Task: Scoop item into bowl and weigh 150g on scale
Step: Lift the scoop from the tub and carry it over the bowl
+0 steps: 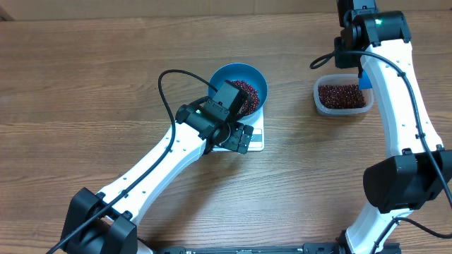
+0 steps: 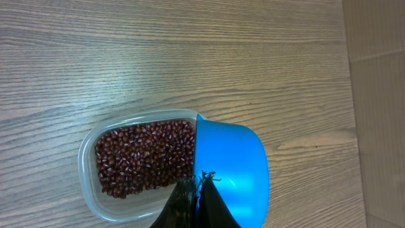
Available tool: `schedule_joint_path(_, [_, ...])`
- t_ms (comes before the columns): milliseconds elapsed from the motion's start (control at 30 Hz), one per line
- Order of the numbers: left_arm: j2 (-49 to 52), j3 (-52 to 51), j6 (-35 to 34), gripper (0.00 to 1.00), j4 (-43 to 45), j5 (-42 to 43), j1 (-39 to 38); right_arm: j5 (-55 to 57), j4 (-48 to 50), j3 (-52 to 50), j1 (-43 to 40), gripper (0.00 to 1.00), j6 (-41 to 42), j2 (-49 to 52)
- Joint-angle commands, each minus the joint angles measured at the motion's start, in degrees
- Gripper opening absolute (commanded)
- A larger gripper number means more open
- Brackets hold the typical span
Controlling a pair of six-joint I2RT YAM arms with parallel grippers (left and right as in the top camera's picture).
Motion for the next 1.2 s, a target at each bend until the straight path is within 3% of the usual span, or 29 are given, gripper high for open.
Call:
schedule_joint_path(0, [-0.22,0.22,1.29,1.0,-0.13,-0.5,-0.02,-1.25,0.42,0.13,0.07,0.04,-0.09,0.09])
schedule_joint_path(333, [-0.22,0.22,1.29,1.0,-0.13,-0.5,-0.02,-48.48,6.97,0.13,-0.09,0.04,-0.11,0.09])
schedule_joint_path(500, [-0.22,0.22,1.29,1.0,-0.13,-0.5,-0.02,-65.11,12.15,0.13,1.03,0.04,-0.11,0.09])
schedule_joint_path(600, [-0.22,0.22,1.29,0.99,-0.13,-0.5,-0.02,-65.75,13.33,0.13,2.25,0.04,-1.7,0.09])
schedule_joint_path(833, [-0.22,0.22,1.29,1.0,-0.13,-0.5,-0.02,-60.13,12.87,0.07,6.21,0.04,-16.48,0.09])
schedule_joint_path(1167, [-0.22,0.22,1.29,1.0,-0.13,-0.5,-0.02,-55.41,12.2,-0.2,9.92,0.04,-23.39,2.54])
